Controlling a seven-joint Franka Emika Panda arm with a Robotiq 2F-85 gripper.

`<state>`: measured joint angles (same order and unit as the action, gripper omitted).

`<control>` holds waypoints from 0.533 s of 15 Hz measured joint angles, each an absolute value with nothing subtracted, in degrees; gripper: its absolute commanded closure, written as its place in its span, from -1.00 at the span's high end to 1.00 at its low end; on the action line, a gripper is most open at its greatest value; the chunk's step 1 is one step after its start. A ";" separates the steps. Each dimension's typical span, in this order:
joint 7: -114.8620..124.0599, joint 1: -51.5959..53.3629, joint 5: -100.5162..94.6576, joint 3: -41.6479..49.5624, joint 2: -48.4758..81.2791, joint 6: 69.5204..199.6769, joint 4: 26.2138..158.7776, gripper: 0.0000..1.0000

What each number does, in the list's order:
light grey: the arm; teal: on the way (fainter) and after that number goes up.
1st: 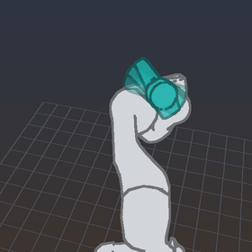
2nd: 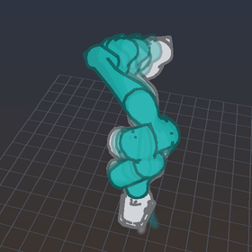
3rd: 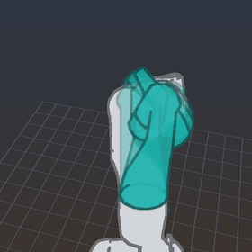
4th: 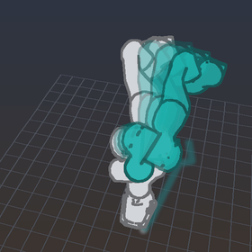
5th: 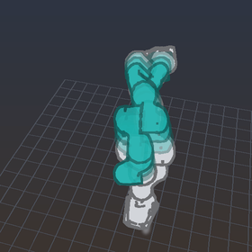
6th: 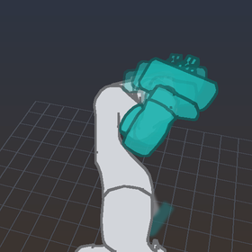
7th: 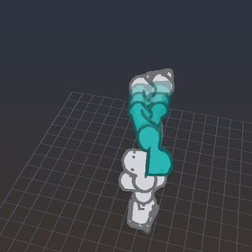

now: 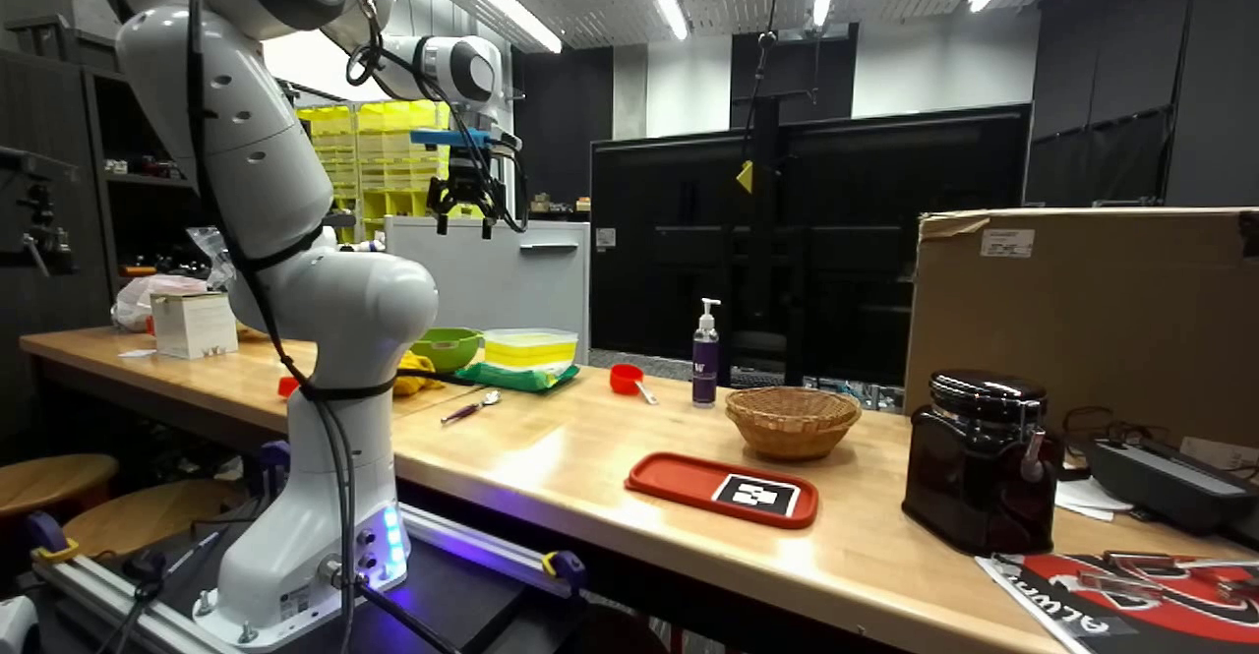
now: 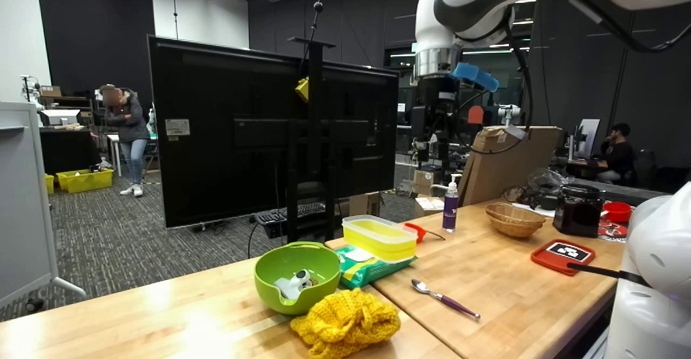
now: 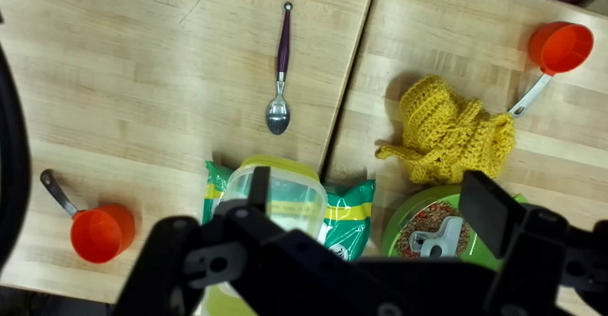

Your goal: Take the white clip out of the green bowl and place it to the right of the yellow knitted item

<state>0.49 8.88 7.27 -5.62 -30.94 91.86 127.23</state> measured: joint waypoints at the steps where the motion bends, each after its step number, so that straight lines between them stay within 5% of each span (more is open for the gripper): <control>1: 0.49 8.88 7.27 -5.61 -30.93 91.86 127.23 1.00; 8: -1.49 8.85 5.33 -5.70 -28.78 92.16 126.65 1.00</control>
<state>-1.49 8.85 5.33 -5.70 -28.78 92.16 126.65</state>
